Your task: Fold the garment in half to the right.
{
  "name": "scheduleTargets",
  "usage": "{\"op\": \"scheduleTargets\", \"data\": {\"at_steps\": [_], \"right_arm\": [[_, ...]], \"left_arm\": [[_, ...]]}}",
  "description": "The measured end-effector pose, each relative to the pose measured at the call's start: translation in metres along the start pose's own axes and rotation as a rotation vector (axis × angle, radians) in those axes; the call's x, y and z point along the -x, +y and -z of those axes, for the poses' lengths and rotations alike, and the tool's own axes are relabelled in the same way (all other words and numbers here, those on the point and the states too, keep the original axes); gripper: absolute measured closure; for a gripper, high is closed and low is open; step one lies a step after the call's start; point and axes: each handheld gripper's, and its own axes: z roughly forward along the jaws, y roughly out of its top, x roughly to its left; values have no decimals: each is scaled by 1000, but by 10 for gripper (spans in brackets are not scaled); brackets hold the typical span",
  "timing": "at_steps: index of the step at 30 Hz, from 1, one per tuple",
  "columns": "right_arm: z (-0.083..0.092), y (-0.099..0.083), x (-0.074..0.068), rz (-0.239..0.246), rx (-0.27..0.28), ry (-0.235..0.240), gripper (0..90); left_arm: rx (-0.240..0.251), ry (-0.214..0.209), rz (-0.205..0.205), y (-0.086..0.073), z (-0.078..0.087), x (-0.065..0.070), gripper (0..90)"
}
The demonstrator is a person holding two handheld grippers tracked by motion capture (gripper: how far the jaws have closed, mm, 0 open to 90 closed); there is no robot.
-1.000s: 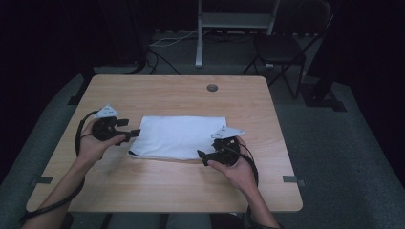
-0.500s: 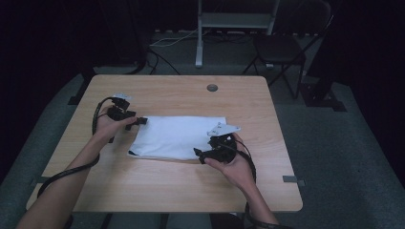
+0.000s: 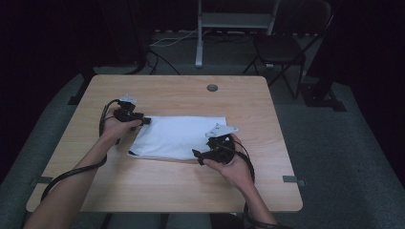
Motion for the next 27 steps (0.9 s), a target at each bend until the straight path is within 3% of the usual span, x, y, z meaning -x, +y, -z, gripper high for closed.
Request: {"op": "scheduleTargets", "data": {"at_steps": [3,6,9,14,17,27], "right_arm": [[-4,3,-4,11,-7,10,129],[-9,7,-9,28,-14,24,129],[-14,14,-14,47,-17,37,129],[-24,24,-22,80,-29,55,129],[-31,30,-27,91,-34,69,130],[-53,46,-47,121,-42,116,129]], "left_arm": [[34,18,45,-2,-2,1,720],[52,-8,100,-5,-3,-1,787],[65,-28,128,-5,1,-3,823],[100,-52,95,2,14,1,853],[86,-52,74,4,19,4,856],[89,-55,67,6,25,5,861]]}}
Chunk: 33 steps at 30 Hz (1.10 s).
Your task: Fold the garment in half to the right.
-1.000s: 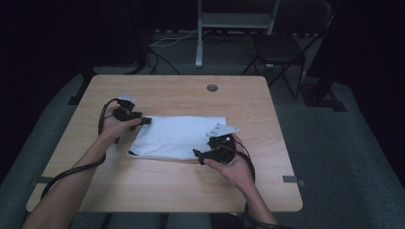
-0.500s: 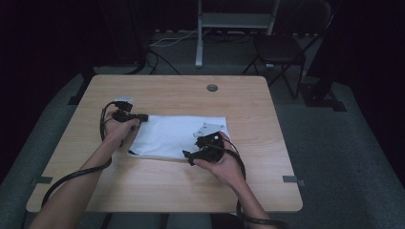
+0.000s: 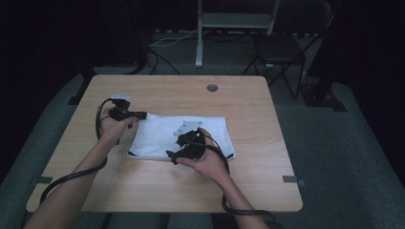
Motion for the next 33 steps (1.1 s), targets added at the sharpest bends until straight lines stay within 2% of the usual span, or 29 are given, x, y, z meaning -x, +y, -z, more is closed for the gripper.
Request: {"op": "scheduleTargets", "data": {"at_steps": [8,22,33], "right_arm": [[-12,13,-9,17,4,23,129],[-21,22,-16,29,4,32,130],[-34,29,-24,42,-7,49,130]], "left_arm": [[-2,6,-11,0,2,1,861],[3,15,-20,1,9,3,862],[6,14,-22,1,12,2,862]]}}
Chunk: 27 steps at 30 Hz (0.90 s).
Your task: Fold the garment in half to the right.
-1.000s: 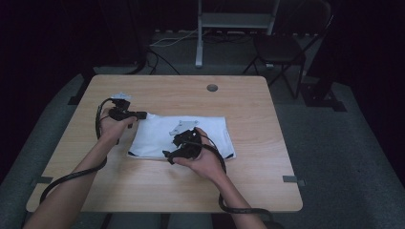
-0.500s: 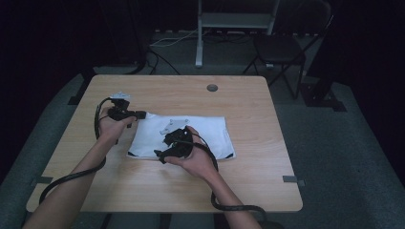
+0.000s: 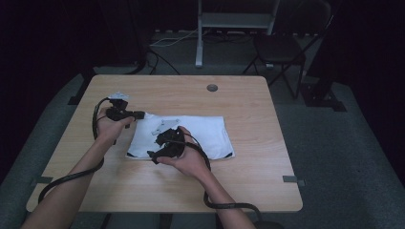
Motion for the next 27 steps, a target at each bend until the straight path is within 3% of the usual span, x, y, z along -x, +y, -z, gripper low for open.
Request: {"op": "scheduleTargets", "data": {"at_steps": [8,17,24,27], "right_arm": [[-15,16,-13,58,-4,27,130],[-51,32,-34,108,-40,64,132],[-77,35,-47,152,-76,78,217],[-83,36,-49,149,-81,84,243]], "left_arm": [[2,2,-1,1,2,-2,862],[-3,4,-1,1,5,-5,862],[-17,7,-3,0,4,-6,862],[-18,7,-5,0,5,-7,862]]}}
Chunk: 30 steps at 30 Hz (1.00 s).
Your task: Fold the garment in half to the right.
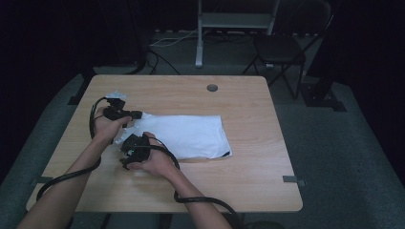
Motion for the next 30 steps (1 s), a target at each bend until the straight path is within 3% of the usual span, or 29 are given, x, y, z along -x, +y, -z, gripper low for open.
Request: {"op": "scheduleTargets", "data": {"at_steps": [6,13,19,23,30], "right_arm": [[-7,-1,2,-16,-17,8,327],[-9,-2,6,-37,-8,18,534],[-8,-1,5,-31,-14,-22,713],[-7,0,0,-37,-19,-56,752],[7,8,-2,-58,49,-47,758]], "left_arm": [[-7,-4,-3,-1,1,0,862],[-12,-11,-1,-3,0,0,862],[-23,-13,-6,-4,1,-1,862],[-29,-14,-17,-3,4,-1,862],[-17,-7,-23,3,12,-1,862]]}}
